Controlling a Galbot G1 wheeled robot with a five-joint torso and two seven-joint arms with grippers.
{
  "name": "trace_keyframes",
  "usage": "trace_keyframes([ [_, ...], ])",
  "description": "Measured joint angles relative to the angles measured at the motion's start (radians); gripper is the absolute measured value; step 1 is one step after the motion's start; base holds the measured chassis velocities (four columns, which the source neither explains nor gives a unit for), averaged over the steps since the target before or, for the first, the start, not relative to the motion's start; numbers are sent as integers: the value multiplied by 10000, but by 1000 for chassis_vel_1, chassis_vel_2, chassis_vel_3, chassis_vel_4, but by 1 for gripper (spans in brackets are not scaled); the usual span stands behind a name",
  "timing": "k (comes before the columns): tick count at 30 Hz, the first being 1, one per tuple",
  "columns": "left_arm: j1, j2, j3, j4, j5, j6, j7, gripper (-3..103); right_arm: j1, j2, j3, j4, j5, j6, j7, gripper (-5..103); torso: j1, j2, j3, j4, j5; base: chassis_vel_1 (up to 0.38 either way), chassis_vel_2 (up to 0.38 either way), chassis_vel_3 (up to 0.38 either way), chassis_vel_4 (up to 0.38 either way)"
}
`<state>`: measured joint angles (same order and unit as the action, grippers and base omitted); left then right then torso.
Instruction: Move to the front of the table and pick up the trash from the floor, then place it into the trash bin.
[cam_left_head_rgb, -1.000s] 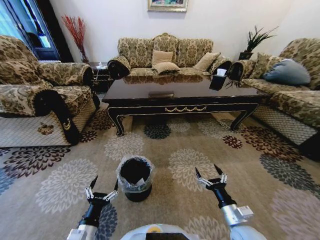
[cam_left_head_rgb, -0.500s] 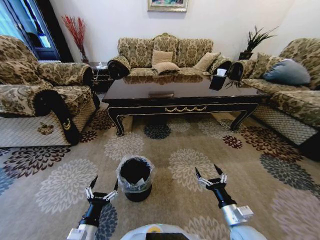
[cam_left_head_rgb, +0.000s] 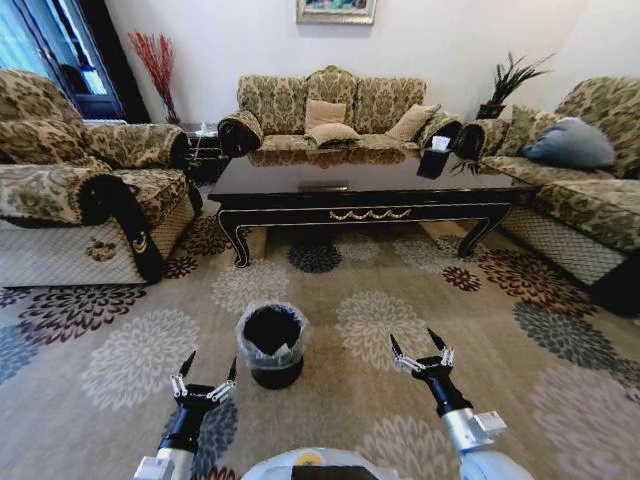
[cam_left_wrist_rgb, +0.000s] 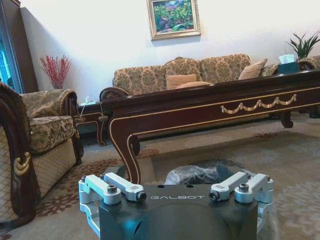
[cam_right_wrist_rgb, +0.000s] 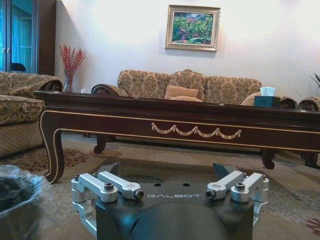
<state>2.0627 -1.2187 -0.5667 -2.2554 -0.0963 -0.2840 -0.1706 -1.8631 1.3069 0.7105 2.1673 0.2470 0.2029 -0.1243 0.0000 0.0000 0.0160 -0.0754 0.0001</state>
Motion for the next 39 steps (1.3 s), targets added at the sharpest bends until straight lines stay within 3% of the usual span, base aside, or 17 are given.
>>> trace_keyframes([
  [39, -3, 2, -2, 0, -2, 4, -1, 100, 0, 0, 0, 0, 0, -9, 9, 100, 0, 0, 1, 0, -1, 145, -139, -144, 140],
])
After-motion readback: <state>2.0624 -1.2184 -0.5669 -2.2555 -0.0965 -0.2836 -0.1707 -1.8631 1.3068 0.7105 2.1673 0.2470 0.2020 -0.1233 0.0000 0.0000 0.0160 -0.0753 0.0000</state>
